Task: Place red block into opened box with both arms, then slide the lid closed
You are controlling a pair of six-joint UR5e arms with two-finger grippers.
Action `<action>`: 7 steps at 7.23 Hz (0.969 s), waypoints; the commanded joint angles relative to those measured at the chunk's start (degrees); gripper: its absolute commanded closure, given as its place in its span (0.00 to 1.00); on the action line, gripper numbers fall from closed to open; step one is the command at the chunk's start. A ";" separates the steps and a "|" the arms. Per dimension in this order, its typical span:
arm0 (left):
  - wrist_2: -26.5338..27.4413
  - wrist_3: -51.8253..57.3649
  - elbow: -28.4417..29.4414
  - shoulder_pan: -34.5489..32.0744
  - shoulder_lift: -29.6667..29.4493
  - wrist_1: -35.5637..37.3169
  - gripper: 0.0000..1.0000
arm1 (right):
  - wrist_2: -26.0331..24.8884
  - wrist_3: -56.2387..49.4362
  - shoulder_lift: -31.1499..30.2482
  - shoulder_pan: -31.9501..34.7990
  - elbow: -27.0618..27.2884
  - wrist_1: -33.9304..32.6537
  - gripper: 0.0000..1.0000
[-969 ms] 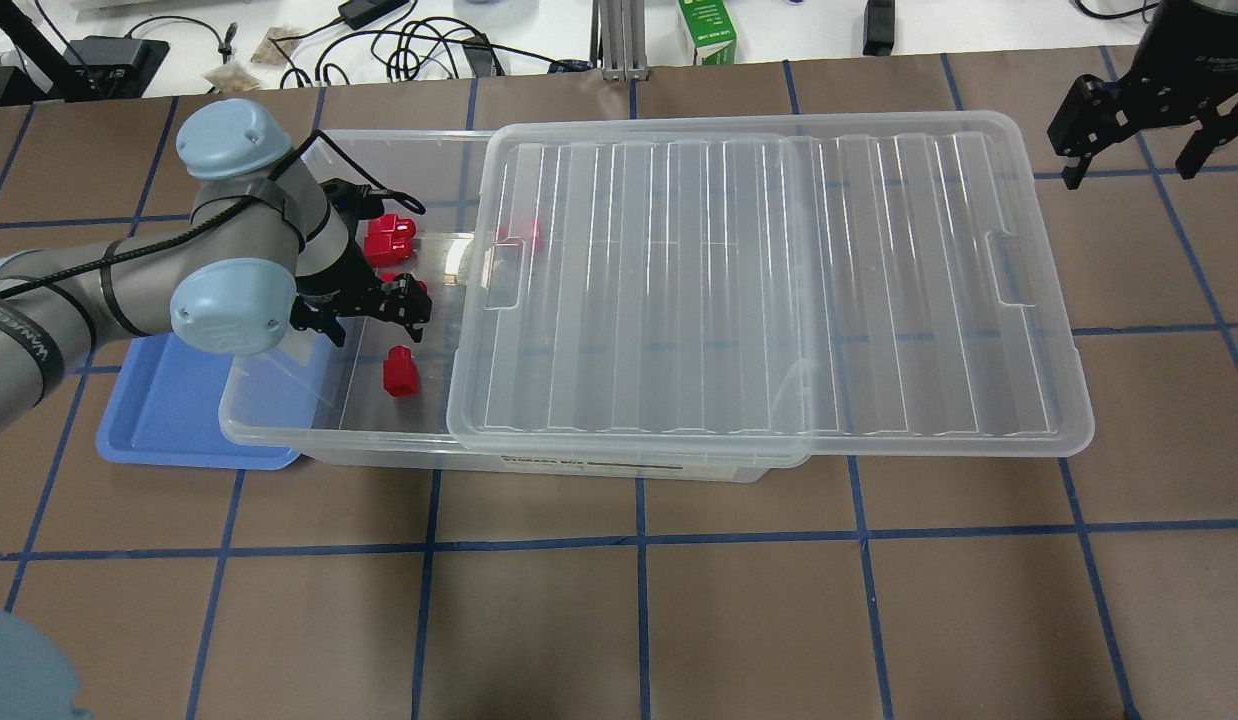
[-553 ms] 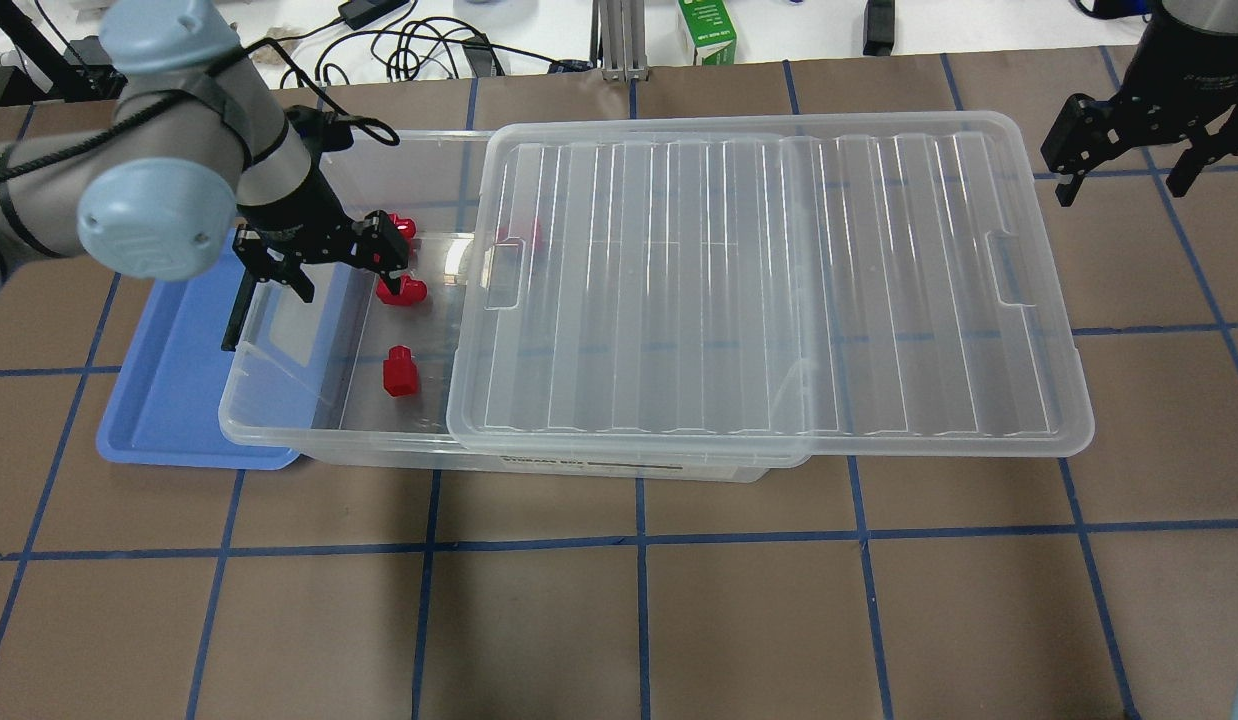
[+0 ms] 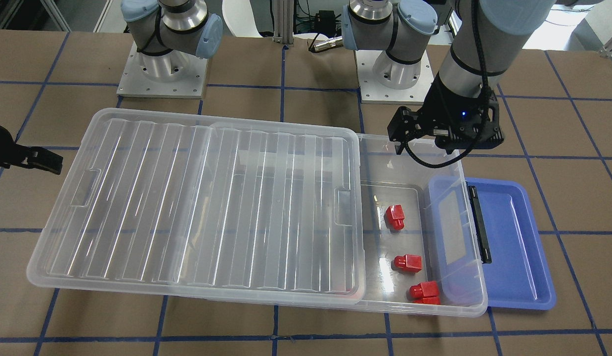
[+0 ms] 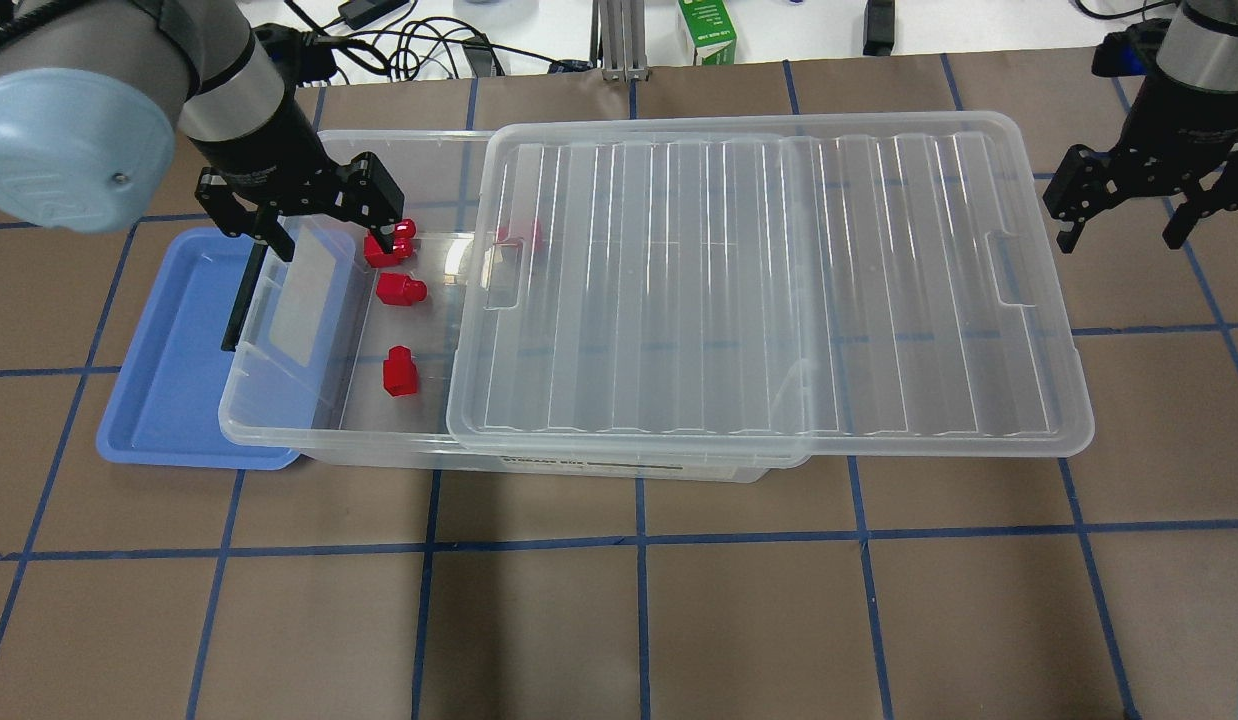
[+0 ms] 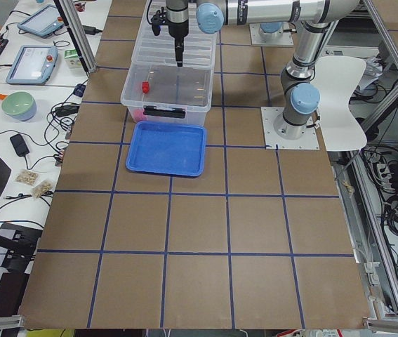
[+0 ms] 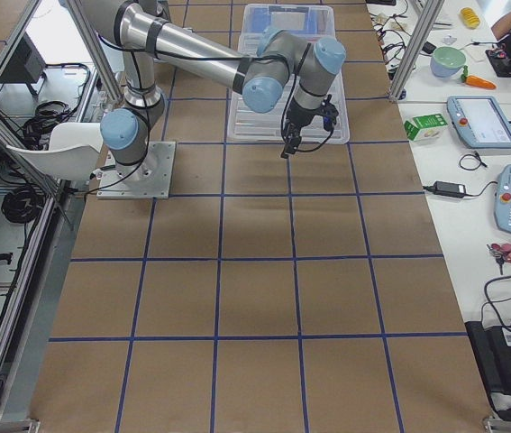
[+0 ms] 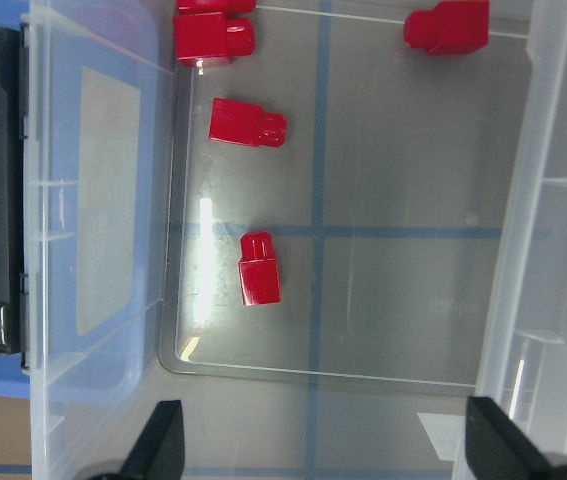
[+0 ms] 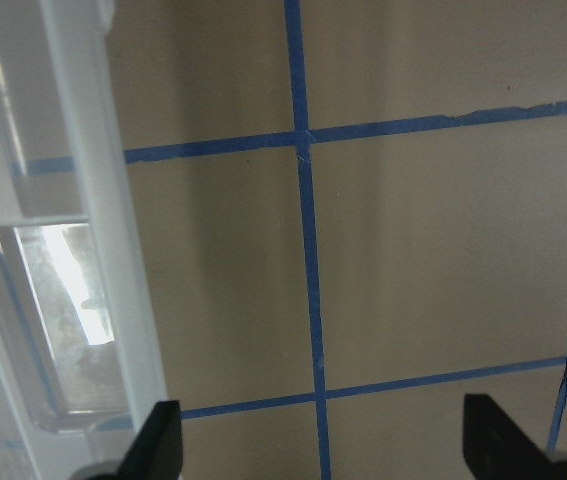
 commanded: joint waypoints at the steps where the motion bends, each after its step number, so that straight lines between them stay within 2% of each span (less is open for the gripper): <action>1: 1.25 0.65 -0.70 0.18 2.32 -0.71 0.00 | -0.20 -0.04 -0.23 -0.66 0.45 0.69 0.00; 4: 0.72 0.40 -0.79 0.80 2.50 2.70 0.00 | 0.76 0.22 0.20 -0.57 3.51 -0.71 0.00; 7: 0.37 0.05 -1.06 0.71 2.33 2.81 0.00 | 1.11 0.75 0.64 -0.05 3.52 -4.67 0.00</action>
